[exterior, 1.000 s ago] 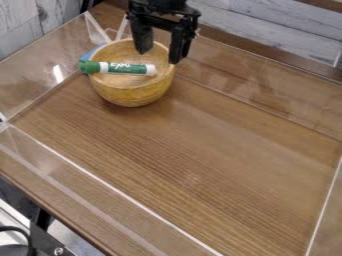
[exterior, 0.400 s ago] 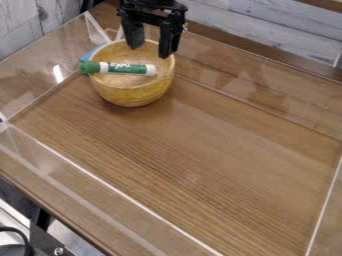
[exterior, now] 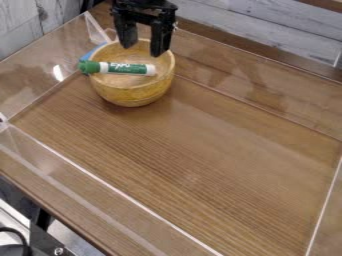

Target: Remove the green marker from inside the brown bowl and put it on the table

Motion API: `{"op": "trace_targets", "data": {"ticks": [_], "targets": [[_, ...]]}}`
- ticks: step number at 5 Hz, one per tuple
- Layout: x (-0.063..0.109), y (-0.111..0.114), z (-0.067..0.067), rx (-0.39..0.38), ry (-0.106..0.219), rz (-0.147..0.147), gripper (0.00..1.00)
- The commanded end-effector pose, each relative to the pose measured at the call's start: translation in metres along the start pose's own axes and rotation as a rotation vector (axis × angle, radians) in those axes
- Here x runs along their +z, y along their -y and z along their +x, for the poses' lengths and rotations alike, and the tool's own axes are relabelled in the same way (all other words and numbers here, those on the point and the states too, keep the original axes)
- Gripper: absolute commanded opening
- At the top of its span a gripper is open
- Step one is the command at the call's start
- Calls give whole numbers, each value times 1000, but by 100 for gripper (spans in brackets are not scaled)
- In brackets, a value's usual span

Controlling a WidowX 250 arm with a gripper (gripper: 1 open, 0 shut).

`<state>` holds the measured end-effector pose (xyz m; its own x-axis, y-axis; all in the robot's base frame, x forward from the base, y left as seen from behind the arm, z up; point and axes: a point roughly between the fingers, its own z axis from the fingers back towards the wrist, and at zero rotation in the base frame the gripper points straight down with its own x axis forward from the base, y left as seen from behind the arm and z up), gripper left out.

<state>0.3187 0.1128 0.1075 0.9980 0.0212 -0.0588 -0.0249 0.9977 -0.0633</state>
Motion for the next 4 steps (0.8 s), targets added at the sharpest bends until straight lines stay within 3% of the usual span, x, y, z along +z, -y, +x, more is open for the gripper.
{"op": "trace_targets", "data": {"ticks": [1, 4], "targets": [[18, -8, 6, -1, 71, 20, 100], [21, -11, 1, -8, 75, 13, 100]]}}
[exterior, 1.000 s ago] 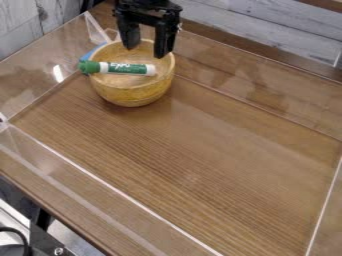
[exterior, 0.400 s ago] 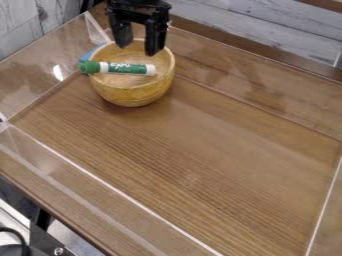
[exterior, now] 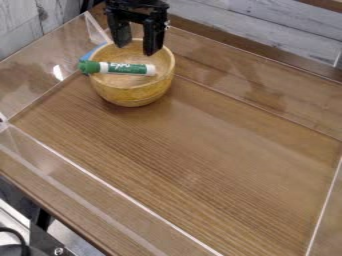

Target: Remove the green marker from inside the brown bowl and put it on the table

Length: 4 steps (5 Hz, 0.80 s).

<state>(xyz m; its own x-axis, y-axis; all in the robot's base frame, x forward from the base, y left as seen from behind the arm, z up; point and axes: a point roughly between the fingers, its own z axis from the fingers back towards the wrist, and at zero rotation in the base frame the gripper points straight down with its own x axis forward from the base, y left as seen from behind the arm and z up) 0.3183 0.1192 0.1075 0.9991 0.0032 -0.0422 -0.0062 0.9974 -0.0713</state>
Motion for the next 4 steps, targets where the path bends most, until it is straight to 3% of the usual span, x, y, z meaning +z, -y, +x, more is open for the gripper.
{"op": "trace_targets", "data": {"ticks": [1, 2, 4], "targets": [[21, -4, 0, 12, 60, 19, 100], [23, -5, -2, 14, 60, 17, 100], [9, -13, 2, -9, 61, 23, 100]]}}
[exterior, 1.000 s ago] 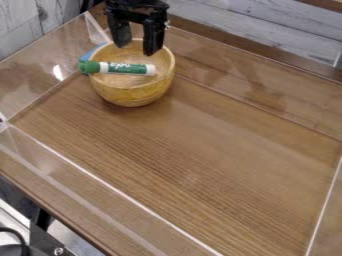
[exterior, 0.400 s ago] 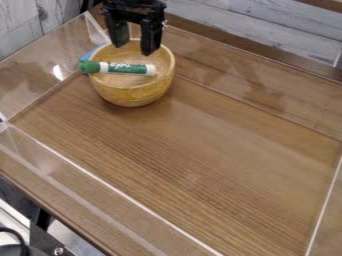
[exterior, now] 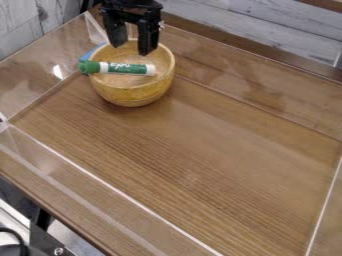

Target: Remove the green marker from inside the brown bowl and put it on the table

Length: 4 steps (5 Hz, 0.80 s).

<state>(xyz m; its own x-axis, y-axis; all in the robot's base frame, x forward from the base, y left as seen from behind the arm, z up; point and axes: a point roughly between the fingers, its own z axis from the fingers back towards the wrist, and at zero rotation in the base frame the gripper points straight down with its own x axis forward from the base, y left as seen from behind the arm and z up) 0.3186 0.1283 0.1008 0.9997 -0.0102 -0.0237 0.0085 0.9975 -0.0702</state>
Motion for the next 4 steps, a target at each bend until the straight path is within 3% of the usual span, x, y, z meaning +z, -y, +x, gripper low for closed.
{"op": "trace_targets", "data": {"ticks": [1, 4], "targets": [[8, -8, 3, -7, 45, 23, 100], [-11, -19, 6, -83, 47, 30, 100]]}}
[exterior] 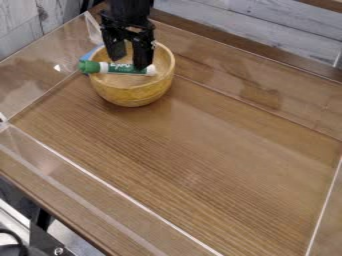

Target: Remove the green marker from inside the brown bowl and put it on the table

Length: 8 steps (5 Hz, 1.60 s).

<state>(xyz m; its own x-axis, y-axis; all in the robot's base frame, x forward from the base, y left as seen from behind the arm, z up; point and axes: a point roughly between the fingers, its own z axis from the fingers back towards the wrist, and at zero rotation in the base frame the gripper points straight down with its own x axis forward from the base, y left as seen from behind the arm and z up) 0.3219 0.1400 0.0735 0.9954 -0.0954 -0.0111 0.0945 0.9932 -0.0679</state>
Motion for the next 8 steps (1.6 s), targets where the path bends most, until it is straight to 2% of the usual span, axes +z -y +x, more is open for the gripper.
{"op": "trace_targets", "data": {"ticks": [1, 6, 7, 8], "targets": [[12, -7, 0, -22, 43, 31, 100], [-10, -16, 4, -86, 63, 40, 100], [-12, -17, 5, -94, 67, 40, 0], [-11, -18, 4, -97, 69, 41, 0]]}}
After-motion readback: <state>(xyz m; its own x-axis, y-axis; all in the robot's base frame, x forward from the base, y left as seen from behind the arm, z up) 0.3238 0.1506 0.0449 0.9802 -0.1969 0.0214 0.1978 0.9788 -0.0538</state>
